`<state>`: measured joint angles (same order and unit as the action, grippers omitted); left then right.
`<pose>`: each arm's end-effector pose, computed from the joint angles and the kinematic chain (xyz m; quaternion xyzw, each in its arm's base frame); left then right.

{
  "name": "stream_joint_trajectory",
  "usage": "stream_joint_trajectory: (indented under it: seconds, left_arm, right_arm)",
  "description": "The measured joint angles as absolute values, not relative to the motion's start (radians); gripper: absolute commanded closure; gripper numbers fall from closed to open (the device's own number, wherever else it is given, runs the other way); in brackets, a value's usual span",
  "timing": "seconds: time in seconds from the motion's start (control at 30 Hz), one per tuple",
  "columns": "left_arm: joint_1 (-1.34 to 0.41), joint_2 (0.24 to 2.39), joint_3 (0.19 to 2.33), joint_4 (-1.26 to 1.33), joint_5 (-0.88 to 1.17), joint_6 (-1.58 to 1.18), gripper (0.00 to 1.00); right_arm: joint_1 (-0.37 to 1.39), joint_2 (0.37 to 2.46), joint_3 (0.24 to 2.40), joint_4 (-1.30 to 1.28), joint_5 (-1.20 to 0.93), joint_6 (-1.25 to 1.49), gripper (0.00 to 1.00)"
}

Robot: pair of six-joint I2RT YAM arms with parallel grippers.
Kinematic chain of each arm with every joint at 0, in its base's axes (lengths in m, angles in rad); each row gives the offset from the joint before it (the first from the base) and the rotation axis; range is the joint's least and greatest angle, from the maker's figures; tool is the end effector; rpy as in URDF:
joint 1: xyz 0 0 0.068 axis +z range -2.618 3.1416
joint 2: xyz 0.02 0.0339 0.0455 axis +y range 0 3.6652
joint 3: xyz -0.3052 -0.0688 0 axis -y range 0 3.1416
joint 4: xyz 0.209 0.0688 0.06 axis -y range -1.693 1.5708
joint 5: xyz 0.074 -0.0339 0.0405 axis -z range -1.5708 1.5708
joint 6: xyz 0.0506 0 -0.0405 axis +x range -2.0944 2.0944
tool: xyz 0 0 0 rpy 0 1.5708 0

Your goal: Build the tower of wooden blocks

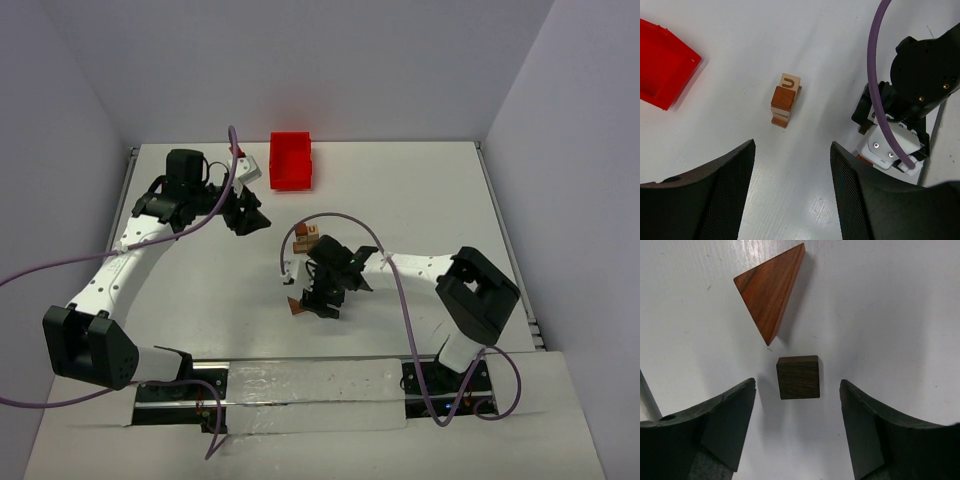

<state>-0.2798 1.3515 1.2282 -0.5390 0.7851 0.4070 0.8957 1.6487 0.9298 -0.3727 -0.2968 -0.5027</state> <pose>0.2352 -0.1048 0.3777 0.4376 0.7253 -0.3173 0.4264 0.1740 0.2411 0.2167 -0.6452 0.7127 0.1867 0.2021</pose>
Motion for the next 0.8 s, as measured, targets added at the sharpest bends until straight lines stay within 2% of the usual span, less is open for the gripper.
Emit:
stream_joint_trajectory:
  seconds: [0.37,0.4,0.57,0.8]
  left_arm:
    - [-0.280,1.351,1.228,-0.530,0.775,0.416,0.32]
    - [-0.280,1.351,1.228,-0.530,0.773,0.418,0.32]
    - [-0.280,1.351,1.228,-0.530,0.767,0.426,0.32]
    - [-0.280,1.355,1.230,-0.534,0.764,0.439,0.32]
  right_arm:
    - [0.910,1.656,0.931,-0.375,-0.268,-0.544,0.66]
    - [0.910,1.656,0.931,-0.375,-0.268,-0.546,0.66]
    - [0.908,1.647,0.931,-0.385,-0.272,-0.563,0.88]
    - [0.784,1.501,0.969,-0.529,-0.390,-0.630,0.89]
